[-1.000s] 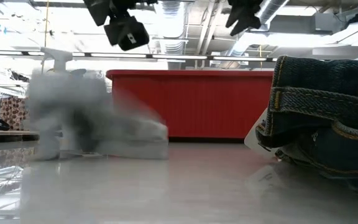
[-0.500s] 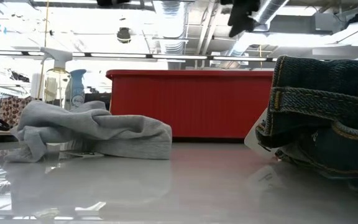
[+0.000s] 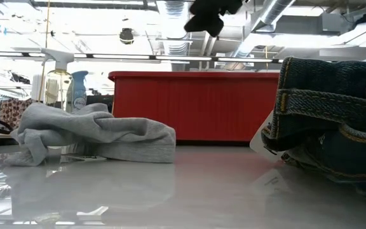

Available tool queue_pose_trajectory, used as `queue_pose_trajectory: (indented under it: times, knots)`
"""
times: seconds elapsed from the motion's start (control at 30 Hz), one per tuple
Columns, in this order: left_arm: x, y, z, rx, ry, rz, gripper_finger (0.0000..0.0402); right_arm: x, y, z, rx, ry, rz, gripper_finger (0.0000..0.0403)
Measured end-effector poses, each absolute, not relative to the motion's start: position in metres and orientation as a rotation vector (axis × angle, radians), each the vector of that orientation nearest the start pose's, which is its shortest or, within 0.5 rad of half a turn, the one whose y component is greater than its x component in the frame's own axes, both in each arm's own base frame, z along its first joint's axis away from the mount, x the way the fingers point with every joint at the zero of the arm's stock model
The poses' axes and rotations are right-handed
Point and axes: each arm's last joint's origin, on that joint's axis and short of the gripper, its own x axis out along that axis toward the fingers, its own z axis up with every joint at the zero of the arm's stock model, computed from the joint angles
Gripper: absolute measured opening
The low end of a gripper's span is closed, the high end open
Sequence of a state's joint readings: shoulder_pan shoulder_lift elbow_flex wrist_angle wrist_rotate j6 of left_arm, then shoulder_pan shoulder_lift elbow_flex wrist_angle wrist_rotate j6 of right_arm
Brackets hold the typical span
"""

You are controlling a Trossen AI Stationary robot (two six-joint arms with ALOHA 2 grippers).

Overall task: Fold Laundry from Bin
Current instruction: Remove the gray boxer from the red laundry bin, then fold the gray boxer from the red laundry bin

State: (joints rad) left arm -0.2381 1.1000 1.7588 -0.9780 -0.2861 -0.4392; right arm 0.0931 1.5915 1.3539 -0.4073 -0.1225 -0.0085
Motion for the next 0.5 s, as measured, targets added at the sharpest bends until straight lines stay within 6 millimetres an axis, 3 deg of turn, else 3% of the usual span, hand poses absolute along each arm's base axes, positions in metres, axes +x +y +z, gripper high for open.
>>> queue_pose_trajectory:
  times: [0.27, 0.5]
  knots:
    - [0.13, -0.027, 0.51, -0.309, 0.275, 0.049, 0.0288, 0.375, 0.099, 0.275, 0.023, 0.557, 0.019, 0.0232]
    - [0.129, -0.031, 0.51, -0.305, 0.304, -0.084, 0.0288, 0.405, 0.136, 0.22, 0.088, 0.683, -0.03, 0.0232]
